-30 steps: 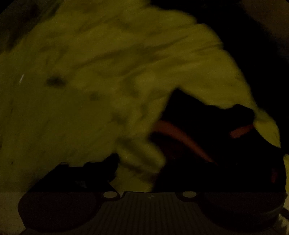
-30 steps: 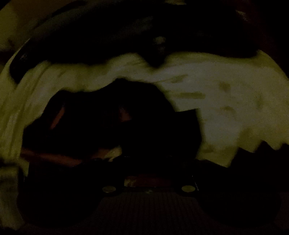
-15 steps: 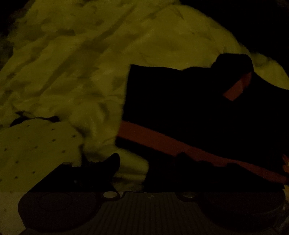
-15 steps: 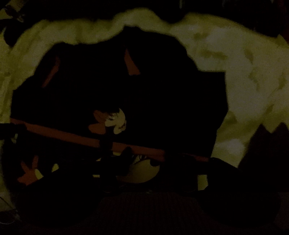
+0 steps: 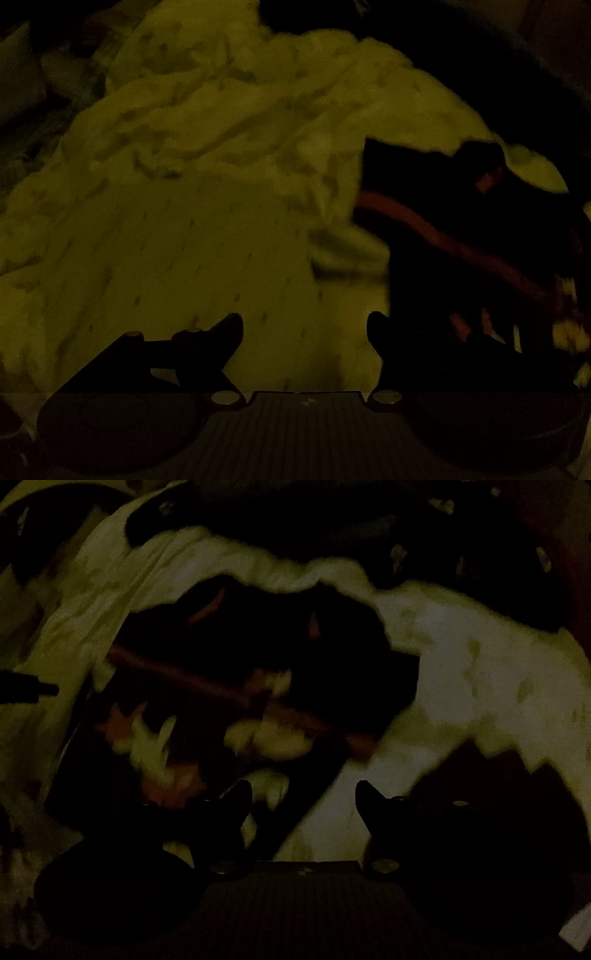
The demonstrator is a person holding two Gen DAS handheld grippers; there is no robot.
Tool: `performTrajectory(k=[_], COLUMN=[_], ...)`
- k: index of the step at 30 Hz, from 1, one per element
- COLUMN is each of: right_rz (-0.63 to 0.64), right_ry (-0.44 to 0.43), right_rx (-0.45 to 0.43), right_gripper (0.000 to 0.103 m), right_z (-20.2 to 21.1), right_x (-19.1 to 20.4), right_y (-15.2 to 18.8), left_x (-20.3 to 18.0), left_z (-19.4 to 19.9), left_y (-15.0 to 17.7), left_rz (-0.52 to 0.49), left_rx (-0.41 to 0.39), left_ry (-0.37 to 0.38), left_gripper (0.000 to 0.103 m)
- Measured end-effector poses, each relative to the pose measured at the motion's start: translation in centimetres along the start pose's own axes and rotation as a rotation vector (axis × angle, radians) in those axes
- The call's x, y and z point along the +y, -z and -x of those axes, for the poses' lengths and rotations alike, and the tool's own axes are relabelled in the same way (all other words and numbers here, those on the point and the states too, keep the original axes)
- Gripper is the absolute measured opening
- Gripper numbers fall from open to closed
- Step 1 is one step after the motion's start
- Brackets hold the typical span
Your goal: Fold large clothes
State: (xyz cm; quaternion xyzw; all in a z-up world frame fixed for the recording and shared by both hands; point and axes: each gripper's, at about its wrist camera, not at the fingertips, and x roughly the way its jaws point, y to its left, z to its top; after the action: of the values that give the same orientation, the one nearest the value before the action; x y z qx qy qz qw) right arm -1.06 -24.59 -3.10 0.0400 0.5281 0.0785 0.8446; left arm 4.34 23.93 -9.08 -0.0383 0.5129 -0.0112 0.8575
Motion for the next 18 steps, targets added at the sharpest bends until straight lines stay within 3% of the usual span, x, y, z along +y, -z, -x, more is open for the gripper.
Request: performTrajectory(k=[8,14,18], right_rz=[-0.111,-0.208,-0.217], right_ry=[-0.150,-0.226,-0.256], right_rx=[0.144,0.214,0.220], right_gripper=[0.068,0.067,0.053], right_z=[-2.3,-4.0,-4.3], right_x=[3.1,4.1,3.7], right_y=[7.6,10.4,11.0], left_x=[-1.4,-3.6,-3.8], left_z=[1.4,1.0,-0.4], left_y=[6.5,10.0,11.2], left_rz=[-0.141,-0.210,-0.200], left_rx=[0.058,0.117,0.172], left_ry=[0.128,0.166,0.156], left_gripper=[0.103,0.103,0.103])
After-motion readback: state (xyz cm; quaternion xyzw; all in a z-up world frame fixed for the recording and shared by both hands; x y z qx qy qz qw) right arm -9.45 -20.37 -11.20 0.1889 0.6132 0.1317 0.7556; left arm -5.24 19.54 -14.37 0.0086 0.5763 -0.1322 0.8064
